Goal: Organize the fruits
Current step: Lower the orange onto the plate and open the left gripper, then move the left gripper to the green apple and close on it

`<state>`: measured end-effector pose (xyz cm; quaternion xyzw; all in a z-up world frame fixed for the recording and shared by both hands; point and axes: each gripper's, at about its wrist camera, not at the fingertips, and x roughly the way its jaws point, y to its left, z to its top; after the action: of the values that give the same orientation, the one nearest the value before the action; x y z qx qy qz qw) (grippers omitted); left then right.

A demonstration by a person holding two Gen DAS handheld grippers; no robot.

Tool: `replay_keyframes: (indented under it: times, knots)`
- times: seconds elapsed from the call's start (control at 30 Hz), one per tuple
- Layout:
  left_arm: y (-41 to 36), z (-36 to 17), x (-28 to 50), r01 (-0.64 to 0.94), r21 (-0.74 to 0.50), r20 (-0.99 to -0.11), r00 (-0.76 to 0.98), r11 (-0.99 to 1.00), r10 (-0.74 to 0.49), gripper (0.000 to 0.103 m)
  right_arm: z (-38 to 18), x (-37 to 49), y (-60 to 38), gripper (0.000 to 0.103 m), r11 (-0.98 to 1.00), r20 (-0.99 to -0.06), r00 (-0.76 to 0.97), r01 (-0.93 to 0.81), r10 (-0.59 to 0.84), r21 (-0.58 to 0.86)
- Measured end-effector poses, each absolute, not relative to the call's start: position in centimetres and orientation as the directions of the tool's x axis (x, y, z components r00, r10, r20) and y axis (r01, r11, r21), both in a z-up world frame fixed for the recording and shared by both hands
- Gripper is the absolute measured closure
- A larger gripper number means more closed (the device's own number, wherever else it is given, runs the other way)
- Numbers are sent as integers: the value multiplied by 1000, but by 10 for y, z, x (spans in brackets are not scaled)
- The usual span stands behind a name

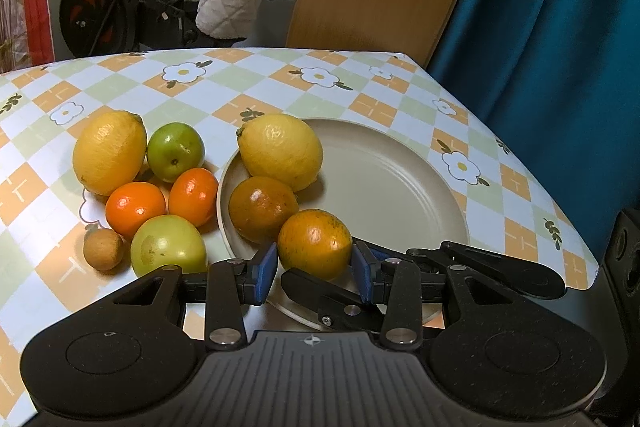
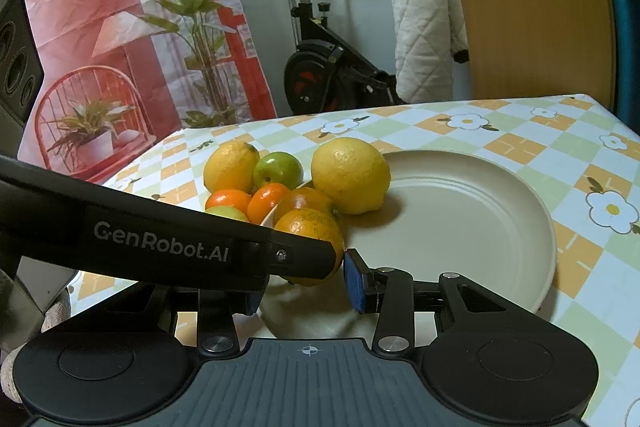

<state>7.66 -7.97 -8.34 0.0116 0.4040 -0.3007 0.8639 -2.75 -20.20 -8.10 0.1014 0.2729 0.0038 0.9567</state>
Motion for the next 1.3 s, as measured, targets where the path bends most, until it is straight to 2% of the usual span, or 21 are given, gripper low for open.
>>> replay_keyframes:
  times: [0.33,0.63,0.93,1.3]
  knots:
    - [-78,-88,77,509,-232,-711,493,829,-502,60,-86,-24,-201,65,980,-542,838,48,66,194]
    - [-60,-80,72,465,-257,-680,536,847,-500,60,-86,-23,-200,62,981,-547,834,38,74,192]
    - [-6,-68,62,346,-312,-608,643,885,-465,60,-82,-30,-194,52,988,-499,866,46,35,148]
    - [41,-66,66,232,-348,-591,698,908,-405,60,-78,-36,-186,50,995,-457,889,52,-9,81]
